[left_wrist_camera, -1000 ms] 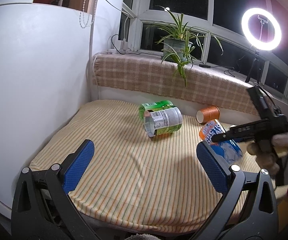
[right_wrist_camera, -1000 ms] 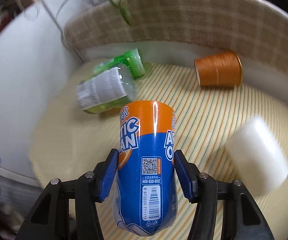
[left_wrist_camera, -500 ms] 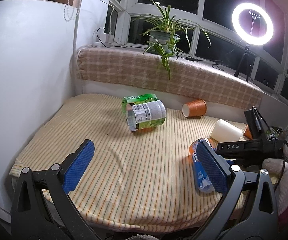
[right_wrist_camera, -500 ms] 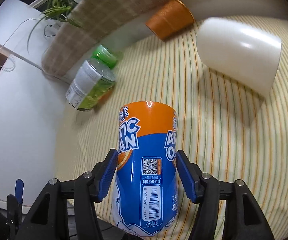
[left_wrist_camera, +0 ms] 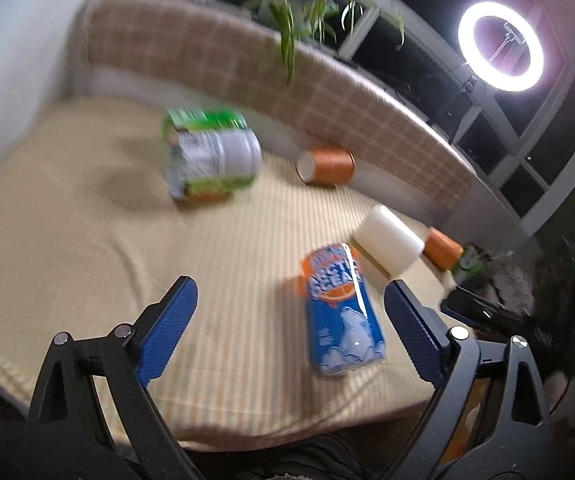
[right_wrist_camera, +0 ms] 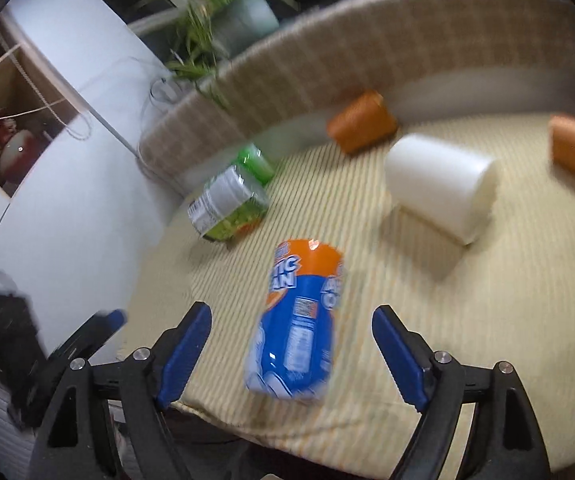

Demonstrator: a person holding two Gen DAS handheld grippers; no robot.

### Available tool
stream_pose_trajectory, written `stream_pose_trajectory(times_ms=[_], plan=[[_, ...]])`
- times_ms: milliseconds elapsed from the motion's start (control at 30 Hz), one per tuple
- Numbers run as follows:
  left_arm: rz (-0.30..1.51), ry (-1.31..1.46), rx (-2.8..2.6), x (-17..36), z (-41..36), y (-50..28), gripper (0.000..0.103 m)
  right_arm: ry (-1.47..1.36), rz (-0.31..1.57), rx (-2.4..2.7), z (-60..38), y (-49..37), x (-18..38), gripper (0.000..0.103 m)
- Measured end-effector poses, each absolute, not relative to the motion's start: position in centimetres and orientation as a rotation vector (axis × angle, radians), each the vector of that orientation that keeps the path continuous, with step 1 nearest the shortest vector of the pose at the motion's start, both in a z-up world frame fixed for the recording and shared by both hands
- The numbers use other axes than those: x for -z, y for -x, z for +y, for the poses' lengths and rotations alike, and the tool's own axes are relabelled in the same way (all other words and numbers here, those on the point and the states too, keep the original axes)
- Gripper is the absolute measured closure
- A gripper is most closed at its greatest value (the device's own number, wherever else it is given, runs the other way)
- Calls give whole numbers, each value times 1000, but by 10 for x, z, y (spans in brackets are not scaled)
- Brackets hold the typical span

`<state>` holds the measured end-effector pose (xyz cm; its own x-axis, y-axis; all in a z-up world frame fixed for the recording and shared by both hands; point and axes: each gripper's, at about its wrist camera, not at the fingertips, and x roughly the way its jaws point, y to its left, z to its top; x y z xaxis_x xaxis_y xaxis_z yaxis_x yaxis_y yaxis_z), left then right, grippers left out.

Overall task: Flip cup upright
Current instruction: 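Lift the bottle with the right tool and bring it toward the left tool, then close the left tool on the bottle while the right tool releases it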

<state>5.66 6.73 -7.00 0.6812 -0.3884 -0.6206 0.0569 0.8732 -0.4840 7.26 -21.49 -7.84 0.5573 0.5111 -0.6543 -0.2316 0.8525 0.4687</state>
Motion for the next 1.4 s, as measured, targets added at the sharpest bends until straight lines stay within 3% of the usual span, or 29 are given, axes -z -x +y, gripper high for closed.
stream_pose_trajectory(times_ms=[200,433,833,1100,1400], plan=[[1013,689,488,106,48,-105,9,-400,838,-341,-260,-36,79,17],[1104,667,504,126,24,-138,15,-462,857,-240,-303,-10,91,17],[1164,663,502,149,9,-160,20,-491,872,-210,-316,-3,101,17],[1196,668,510,160,0,-165,39,-496,889,-208,-316,-4,107,17],[1114,578,500,139,-6,-154,40,-500,884,-208,-313,-7,106,17]])
